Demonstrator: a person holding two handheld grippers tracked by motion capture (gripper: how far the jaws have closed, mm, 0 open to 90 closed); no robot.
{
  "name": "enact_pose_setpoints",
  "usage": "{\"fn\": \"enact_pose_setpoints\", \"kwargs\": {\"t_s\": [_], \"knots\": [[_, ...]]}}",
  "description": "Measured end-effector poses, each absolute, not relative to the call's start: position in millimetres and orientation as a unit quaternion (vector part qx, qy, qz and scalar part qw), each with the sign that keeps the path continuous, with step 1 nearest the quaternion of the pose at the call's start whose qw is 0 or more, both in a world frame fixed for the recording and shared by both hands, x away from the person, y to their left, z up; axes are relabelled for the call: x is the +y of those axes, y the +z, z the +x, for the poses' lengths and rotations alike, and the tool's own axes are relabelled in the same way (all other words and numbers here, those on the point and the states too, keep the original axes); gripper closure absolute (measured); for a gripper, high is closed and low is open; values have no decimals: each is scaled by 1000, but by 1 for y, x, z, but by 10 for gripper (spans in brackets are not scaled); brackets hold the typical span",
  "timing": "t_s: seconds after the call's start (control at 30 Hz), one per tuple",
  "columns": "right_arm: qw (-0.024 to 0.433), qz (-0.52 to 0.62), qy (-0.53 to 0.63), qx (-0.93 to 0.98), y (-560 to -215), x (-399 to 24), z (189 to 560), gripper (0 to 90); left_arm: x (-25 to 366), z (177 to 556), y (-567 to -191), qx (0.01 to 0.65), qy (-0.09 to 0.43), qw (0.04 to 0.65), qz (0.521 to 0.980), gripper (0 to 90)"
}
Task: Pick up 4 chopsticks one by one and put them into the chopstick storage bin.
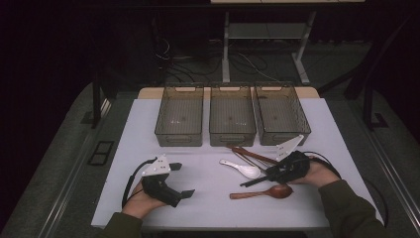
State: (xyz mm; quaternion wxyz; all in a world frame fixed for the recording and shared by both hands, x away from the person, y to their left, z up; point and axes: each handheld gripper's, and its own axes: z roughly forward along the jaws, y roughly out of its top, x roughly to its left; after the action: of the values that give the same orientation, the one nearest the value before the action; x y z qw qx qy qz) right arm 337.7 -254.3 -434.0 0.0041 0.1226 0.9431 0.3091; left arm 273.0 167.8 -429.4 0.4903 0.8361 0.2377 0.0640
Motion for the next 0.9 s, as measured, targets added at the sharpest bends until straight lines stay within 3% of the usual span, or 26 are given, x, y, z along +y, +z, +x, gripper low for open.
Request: {"fn": "enact_pose_setpoints", "kwargs": {"t_s": [0.9], "knots": [[17,136,319,938,-429,-273,343,807,168,273,-429,238,64,491,836,0]]}}
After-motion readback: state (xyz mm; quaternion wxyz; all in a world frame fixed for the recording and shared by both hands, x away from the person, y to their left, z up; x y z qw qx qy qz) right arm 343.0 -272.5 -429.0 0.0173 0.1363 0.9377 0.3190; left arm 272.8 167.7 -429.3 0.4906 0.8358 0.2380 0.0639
